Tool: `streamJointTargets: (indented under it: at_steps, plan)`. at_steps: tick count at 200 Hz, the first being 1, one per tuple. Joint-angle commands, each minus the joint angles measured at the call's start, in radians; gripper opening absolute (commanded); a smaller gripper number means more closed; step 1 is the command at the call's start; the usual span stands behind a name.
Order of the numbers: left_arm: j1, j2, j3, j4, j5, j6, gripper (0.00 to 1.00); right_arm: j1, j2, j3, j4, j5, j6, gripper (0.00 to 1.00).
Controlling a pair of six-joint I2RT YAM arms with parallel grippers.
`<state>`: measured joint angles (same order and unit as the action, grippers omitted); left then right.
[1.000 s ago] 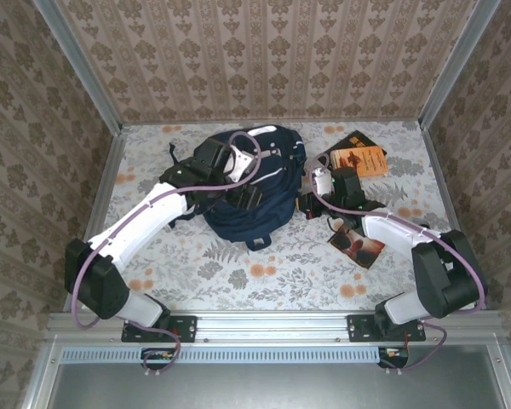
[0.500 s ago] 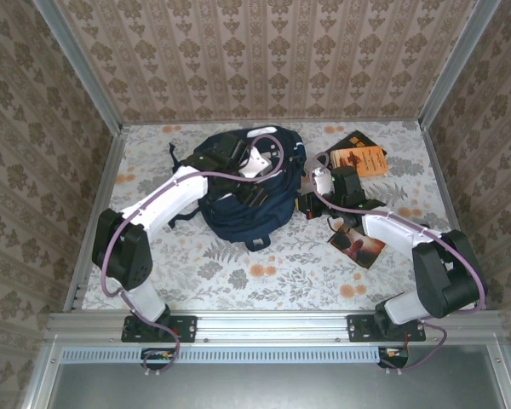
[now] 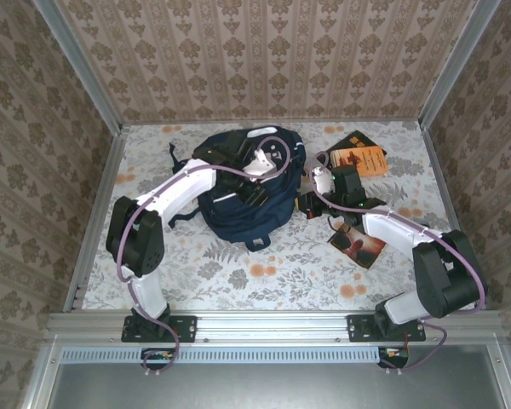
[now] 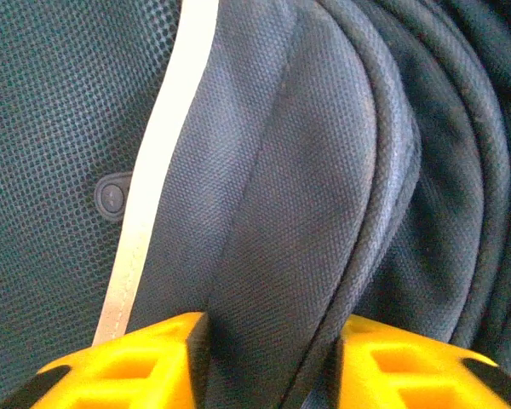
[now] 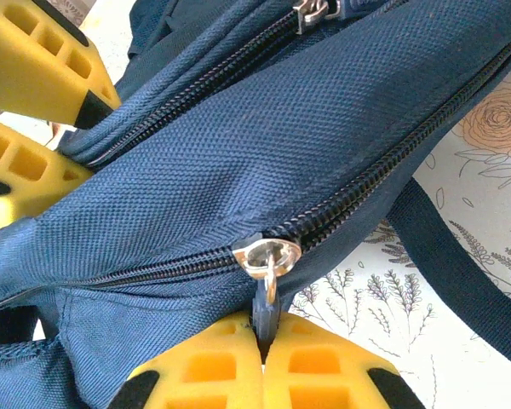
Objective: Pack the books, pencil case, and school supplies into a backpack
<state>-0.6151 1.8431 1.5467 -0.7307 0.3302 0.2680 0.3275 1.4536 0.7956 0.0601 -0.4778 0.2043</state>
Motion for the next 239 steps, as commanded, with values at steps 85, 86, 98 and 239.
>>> streamJointTargets:
  at_steps: [85, 86, 98, 239]
  plan:
    - [-0.008, -0.053, 0.029, 0.218, -0.303, -0.306, 0.01, 0.088, -0.112, 0.1, -0.267, 0.14, -0.168, 0.0]
    - [-0.009, -0.052, 0.03, 0.219, -0.309, -0.311, 0.01, 0.093, -0.113, 0.1, -0.271, 0.141, -0.17, 0.0]
    - [-0.012, -0.052, 0.03, 0.226, -0.346, -0.342, 0.0, 0.132, -0.124, 0.105, -0.299, 0.144, -0.184, 0.0]
    - [0.017, -0.124, -0.023, 0.311, -0.235, -0.467, 0.0, 0.29, -0.074, -0.009, 0.053, 0.059, 0.07, 0.04]
